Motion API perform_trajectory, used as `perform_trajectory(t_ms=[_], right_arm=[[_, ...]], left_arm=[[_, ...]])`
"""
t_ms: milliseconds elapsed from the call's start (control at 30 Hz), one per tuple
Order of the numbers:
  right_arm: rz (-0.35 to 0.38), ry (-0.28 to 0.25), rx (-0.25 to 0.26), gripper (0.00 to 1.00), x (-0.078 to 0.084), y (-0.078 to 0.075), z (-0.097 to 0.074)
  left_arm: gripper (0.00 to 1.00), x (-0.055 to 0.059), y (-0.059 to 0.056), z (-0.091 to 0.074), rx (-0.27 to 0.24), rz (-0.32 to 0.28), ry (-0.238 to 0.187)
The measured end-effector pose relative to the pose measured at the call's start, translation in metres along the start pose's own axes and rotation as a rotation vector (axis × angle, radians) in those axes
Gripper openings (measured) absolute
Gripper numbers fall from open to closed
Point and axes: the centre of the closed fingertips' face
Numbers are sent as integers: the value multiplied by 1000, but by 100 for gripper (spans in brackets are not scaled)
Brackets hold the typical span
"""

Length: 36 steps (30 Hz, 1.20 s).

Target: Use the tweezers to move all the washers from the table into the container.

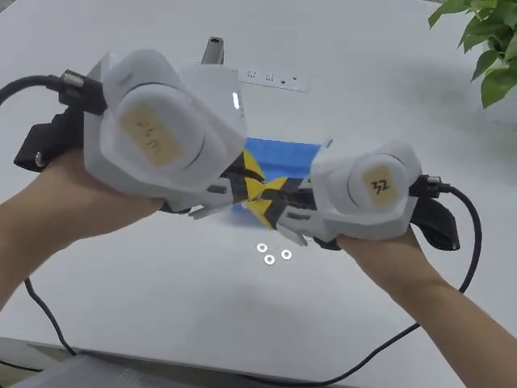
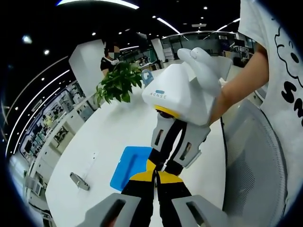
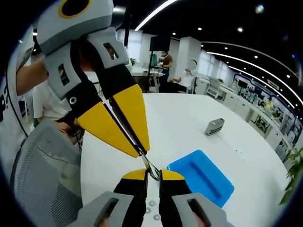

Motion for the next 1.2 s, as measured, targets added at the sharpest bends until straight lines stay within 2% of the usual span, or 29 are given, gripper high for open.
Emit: perform_trajectory(t_ms=[300,600,633,667,1000,1033,1200], right_arm=[[-20,-11,17,4,-5,-8,0],[-46,-7,28,4,-5,-17,6],[-47,-6,28,4,-5,-17,7],[-51,-5,28,4,-5,-18,8],[-54,6,31,4,-2,-30,22],[-51,8,33,4,-1,-32,24],[-46,21,28,4,3,-36,32]], left_arm=[[0,-5,5,-2,-19,17,-4],[0,-5,11,1,-25,43,9],[0,-3,12,-3,-49,23,15],[0,-4,10,-4,-45,30,16],[0,3,29,5,-42,24,16],[0,6,31,2,-62,3,19],[0,12,40,9,-49,-16,13]])
Point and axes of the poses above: the centre of the closed fingertips' face, and the gripper's own axes: z roughly forward along the fingers, y roughly to its left, x roughly out of its underside, and after that the axes turned 13 degrees about x, right-handed
